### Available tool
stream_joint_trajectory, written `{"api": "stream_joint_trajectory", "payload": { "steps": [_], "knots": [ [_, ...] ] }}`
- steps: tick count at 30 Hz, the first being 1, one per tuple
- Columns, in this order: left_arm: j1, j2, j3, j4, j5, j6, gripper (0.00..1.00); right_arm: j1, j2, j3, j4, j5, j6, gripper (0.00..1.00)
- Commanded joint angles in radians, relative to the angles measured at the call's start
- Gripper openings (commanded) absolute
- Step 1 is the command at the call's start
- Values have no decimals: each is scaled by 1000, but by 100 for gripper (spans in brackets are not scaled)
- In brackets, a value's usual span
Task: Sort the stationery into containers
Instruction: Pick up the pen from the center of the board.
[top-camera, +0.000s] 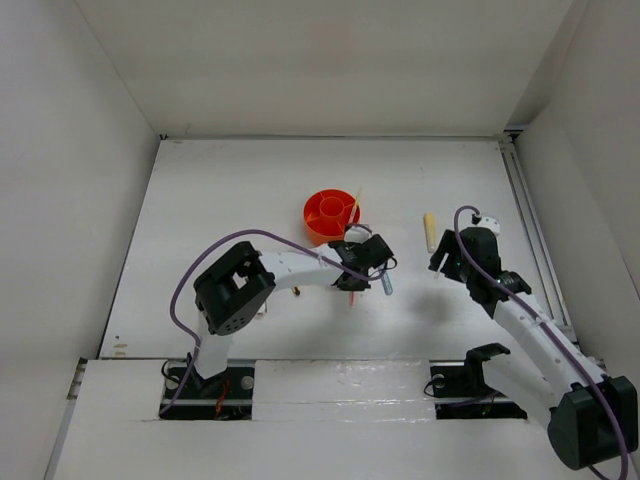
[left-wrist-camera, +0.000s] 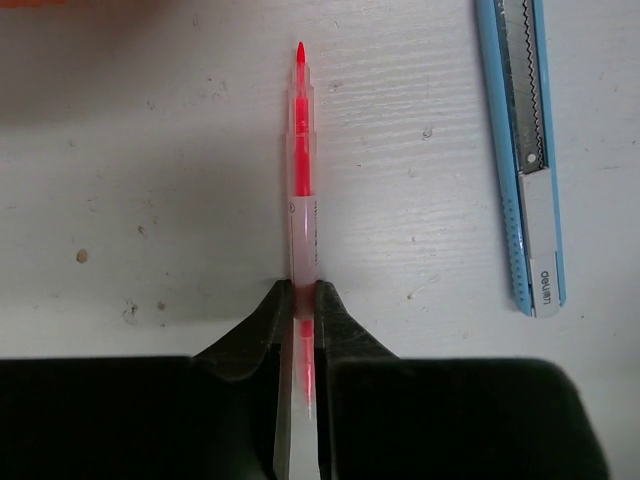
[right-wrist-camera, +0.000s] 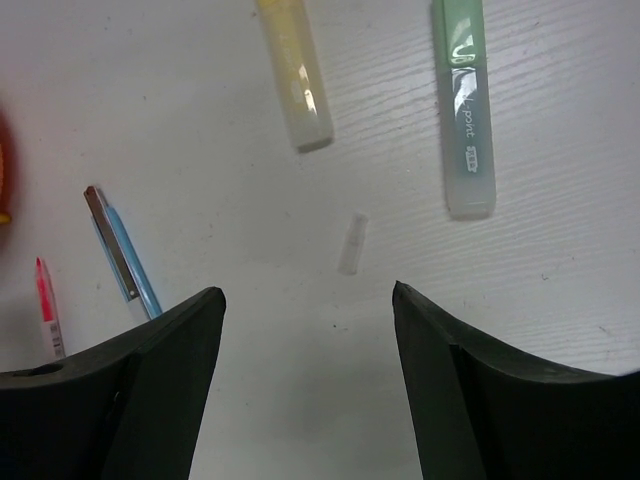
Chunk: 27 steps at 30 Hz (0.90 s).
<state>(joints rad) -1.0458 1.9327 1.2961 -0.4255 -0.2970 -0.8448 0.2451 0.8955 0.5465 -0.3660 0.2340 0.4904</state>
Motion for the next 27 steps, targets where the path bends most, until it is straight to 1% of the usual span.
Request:
{"api": "stream_joint_trajectory", "payload": {
  "steps": [1,2,3,5,8,11,13,17,18,20,21,23,27],
  "knots": [
    [10,36,-47,-18,52,-2,0,-7,-12,3,59,-35,2,74],
    [10,23,-47,-18,52,10,0,-7,-12,3,59,-45,2,83],
    [10,11,-58,-18,52,10,0,-7,-12,-6,59,-45,2,99],
    [10,-41,-58,-18,41,19,0,-7,-12,-7,59,-45,11,100],
    [-16,-121,-58,-62,-19,32,0,-7,40,-7,41,-35,23,100],
    [-16,-200,-46,-102,-39,32,0,-16,98,3,41,-13,36,100],
    [-16,-239,-46,-125,-50,44,0,-17,129,3,53,-13,45,95],
    [-36,-331,-37,-113,-50,116,0,-26,195,3,76,-2,86,79],
    [-49,-360,-37,-113,-50,151,0,-35,213,3,88,-2,97,77],
    [-49,-371,-37,-113,-50,170,0,-35,230,-7,101,-2,106,77],
    [-49,-385,-37,-104,-50,179,0,-35,244,-7,101,7,106,74],
    [-49,-397,-47,-90,-50,193,0,-35,259,-7,113,16,116,72],
    [-49,-425,-92,-32,5,226,0,-35,284,13,113,25,116,70]
  ]
}}
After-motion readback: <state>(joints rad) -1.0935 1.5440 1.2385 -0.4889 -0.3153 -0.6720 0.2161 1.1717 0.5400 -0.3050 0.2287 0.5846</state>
